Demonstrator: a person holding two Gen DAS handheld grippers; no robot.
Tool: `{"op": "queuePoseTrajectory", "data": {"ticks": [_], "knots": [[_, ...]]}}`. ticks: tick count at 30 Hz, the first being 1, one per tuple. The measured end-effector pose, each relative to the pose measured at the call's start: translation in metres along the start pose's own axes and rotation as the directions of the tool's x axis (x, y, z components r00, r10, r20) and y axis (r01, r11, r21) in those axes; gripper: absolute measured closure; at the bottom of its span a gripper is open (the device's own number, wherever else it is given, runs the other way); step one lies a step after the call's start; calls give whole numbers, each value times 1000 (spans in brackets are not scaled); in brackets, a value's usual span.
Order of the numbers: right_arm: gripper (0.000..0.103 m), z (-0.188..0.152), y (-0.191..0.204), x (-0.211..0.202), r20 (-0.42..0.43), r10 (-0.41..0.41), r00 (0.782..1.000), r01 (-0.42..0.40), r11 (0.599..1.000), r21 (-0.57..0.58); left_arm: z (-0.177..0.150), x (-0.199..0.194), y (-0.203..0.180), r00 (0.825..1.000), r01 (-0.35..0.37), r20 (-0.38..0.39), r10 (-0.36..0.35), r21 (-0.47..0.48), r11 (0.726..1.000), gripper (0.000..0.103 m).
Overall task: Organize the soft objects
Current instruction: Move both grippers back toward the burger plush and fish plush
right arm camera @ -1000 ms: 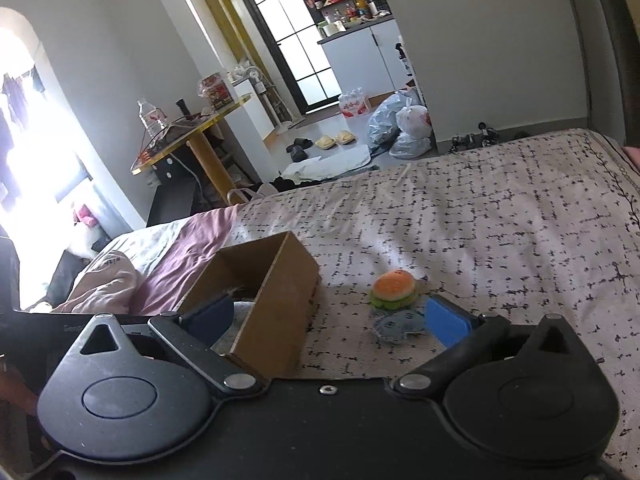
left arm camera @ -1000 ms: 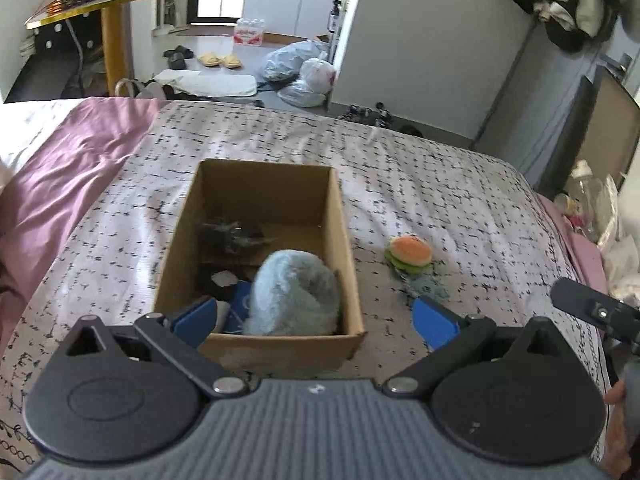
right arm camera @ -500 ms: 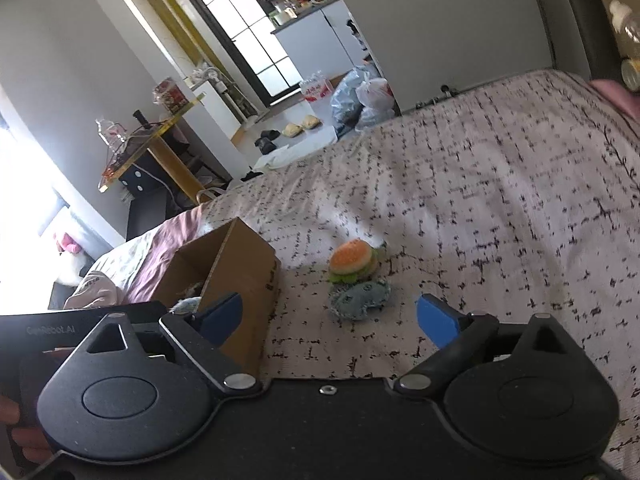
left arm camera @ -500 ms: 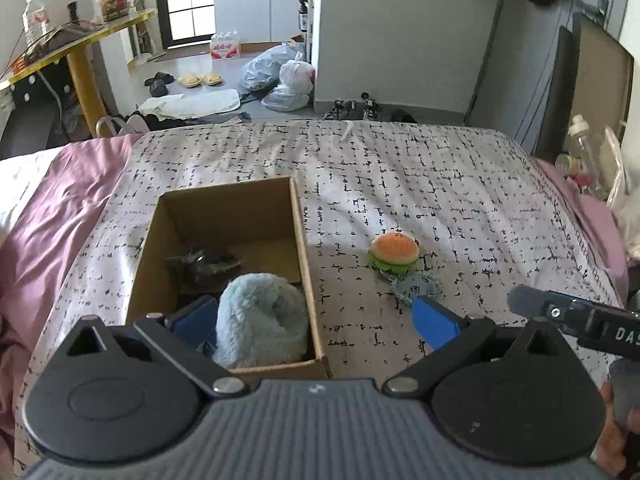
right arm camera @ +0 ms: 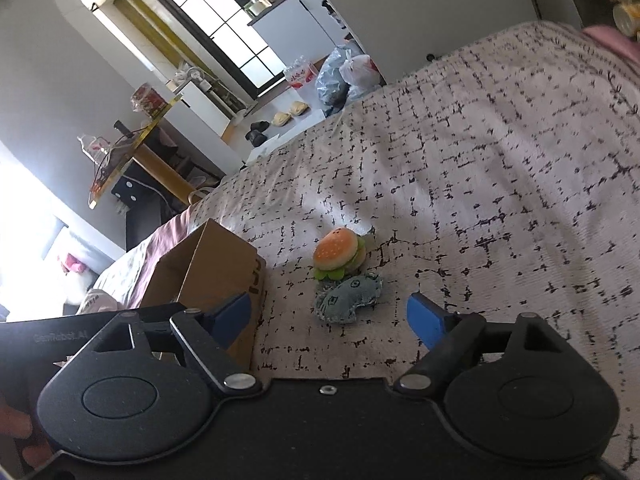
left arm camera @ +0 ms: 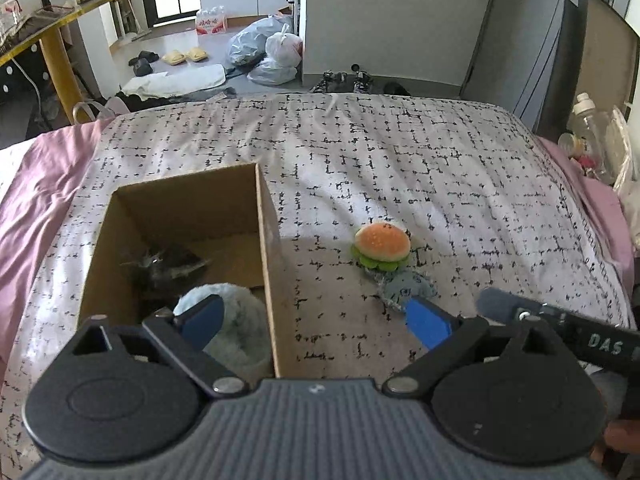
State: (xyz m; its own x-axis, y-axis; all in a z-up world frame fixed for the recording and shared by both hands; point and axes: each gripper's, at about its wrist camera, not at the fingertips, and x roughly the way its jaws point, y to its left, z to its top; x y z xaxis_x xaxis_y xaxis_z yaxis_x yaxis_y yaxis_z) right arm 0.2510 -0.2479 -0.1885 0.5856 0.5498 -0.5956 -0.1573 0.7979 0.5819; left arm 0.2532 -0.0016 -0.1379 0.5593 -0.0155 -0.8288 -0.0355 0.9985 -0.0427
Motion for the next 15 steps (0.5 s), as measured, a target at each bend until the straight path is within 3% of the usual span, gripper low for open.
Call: {"op": "queuePoseTrajectory", "data": {"ticks": [15], "knots": [[23,5,-6,49,-64,6,998,-2,998,56,36,17,-5,1000,10,11,-10,-21,1000,7]]}}
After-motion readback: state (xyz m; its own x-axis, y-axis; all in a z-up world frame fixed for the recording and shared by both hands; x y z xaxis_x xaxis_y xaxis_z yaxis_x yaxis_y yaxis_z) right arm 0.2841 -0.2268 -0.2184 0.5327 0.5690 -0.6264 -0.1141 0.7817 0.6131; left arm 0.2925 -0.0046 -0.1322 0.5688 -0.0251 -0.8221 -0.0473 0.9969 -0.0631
